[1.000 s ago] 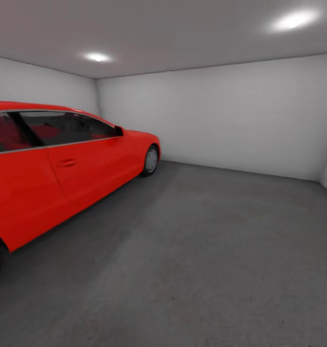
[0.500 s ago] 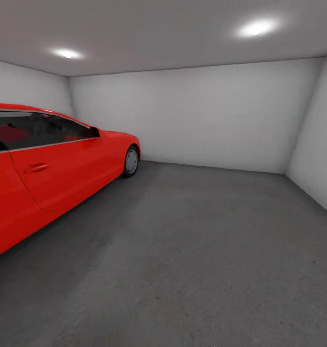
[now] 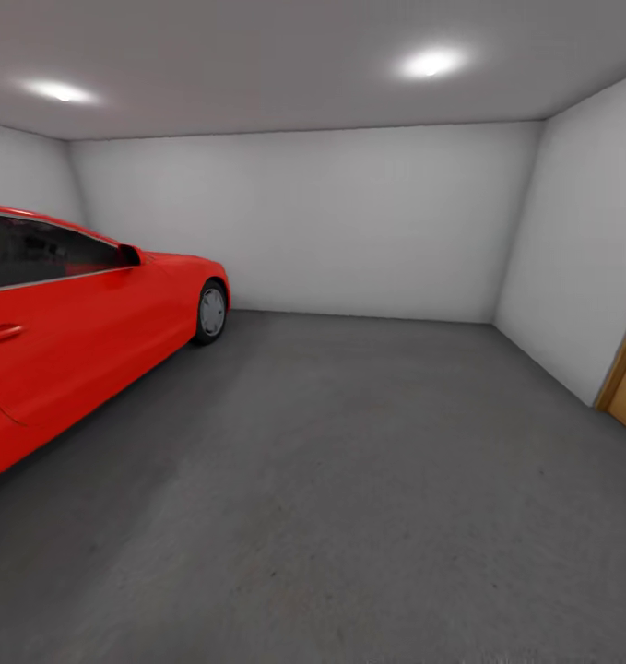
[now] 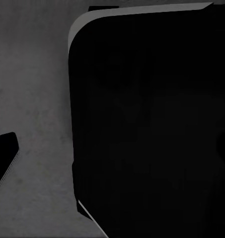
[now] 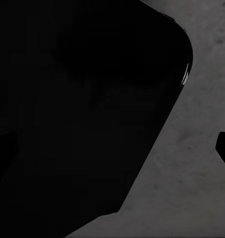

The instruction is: Move the two storage containers from the living room to the garage. In the garage, place one container on the floor and stack the other container on top of it (either order is fine).

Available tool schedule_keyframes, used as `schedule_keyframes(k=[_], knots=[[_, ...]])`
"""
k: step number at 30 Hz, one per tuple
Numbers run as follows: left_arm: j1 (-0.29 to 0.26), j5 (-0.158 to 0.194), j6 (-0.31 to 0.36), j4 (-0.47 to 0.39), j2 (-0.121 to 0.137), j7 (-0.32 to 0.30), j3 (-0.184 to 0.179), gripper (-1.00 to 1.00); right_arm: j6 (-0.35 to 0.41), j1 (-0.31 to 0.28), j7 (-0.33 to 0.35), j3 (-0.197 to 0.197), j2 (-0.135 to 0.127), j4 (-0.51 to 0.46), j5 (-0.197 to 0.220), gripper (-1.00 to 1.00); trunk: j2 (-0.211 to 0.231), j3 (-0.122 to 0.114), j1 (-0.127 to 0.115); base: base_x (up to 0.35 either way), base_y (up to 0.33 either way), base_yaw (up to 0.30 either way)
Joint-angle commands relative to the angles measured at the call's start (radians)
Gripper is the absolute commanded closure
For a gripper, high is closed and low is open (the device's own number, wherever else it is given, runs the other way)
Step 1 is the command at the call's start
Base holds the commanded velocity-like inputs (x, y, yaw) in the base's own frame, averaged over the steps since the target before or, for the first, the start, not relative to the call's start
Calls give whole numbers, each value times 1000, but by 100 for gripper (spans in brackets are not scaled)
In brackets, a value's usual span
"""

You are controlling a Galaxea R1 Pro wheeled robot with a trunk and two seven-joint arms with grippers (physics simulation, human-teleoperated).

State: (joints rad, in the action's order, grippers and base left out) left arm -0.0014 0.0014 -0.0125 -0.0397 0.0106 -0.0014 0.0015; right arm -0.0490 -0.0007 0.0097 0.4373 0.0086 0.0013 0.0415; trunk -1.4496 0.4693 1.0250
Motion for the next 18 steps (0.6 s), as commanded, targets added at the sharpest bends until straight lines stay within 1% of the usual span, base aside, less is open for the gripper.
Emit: schedule_keyframes(k=[1, 18], knots=[[0, 0, -1, 0, 0, 0, 0, -100, -3, 0, 1, 4, 0, 0, 4, -100, 0, 1, 0, 0, 0, -283], [0, 0, -1, 0, 0, 0, 0, -100, -3, 0, 1, 4, 1, 0, 4, -100, 0, 1, 0, 0, 0, -283]])
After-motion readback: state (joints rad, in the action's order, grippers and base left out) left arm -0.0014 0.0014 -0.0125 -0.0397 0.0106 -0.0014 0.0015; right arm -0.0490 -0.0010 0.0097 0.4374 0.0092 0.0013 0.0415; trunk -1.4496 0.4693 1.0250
